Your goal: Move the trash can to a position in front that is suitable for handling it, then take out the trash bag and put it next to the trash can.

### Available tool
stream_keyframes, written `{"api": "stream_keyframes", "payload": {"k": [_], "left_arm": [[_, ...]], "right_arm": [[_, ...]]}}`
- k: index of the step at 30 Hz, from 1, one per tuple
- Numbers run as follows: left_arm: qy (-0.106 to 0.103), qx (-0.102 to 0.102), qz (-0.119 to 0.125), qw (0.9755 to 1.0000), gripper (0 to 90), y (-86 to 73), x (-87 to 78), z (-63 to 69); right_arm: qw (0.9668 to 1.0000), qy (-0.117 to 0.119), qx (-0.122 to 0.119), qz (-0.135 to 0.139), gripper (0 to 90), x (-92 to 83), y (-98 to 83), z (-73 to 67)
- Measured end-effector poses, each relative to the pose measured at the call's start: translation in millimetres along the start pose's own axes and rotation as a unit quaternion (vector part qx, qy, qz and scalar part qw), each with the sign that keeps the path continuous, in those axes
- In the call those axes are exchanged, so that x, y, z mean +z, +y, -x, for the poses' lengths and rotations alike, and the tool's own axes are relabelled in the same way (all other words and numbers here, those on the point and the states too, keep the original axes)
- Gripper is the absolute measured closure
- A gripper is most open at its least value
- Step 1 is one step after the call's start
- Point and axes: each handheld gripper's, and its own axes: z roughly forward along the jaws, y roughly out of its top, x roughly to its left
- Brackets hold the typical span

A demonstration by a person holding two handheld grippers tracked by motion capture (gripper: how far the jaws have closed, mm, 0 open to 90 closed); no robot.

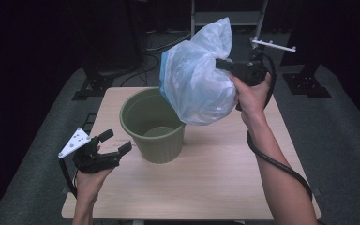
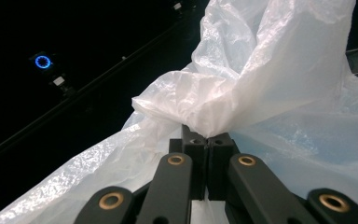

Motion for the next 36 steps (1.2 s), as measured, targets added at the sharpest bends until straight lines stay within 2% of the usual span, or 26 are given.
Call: {"api": "stream_keyframes", "payload": {"k": [2,4,10,15,19,28,36], "left_arm": [[-0.001,-0.006,0.003,1.0000,8.9,0.2,0.4,-0.7],[0.000,0.000,0.003,1.0000,8.9,0.8,0.6,0.1],[-0.006,-0.004,-0.002,1.0000,8.9,-0.5,2.2,-0.7],[-0.004,-0.005,-0.004,1.0000,8.9,-0.6,2.6,-0.8],[0.000,-0.004,-0.005,1.0000,8.9,-0.2,3.6,0.1],[-0.002,-0.005,-0.008,1.0000,8.9,-1.6,6.4,0.8],[-0.004,-0.006,-0.007,1.0000,8.9,-1.4,6.9,0.6]], "right_arm": [[1.0000,-0.005,0.004,0.003,89.4,-5.0,-0.4,4.9],[0.9999,-0.009,0.005,0.002,89.4,-8.5,-1.0,7.8],[0.9997,-0.022,0.007,0.005,89.4,-19.9,-3.0,16.5],[0.9995,-0.028,0.011,0.002,89.4,-22.9,-6.8,22.9],[0.9991,-0.036,0.021,0.001,89.4,-27.3,-13.7,35.5],[0.9981,-0.050,0.034,-0.003,89.3,-34.9,-24.6,54.0],[0.9974,-0.061,0.037,-0.003,89.3,-42.7,-28.8,63.5]]}}
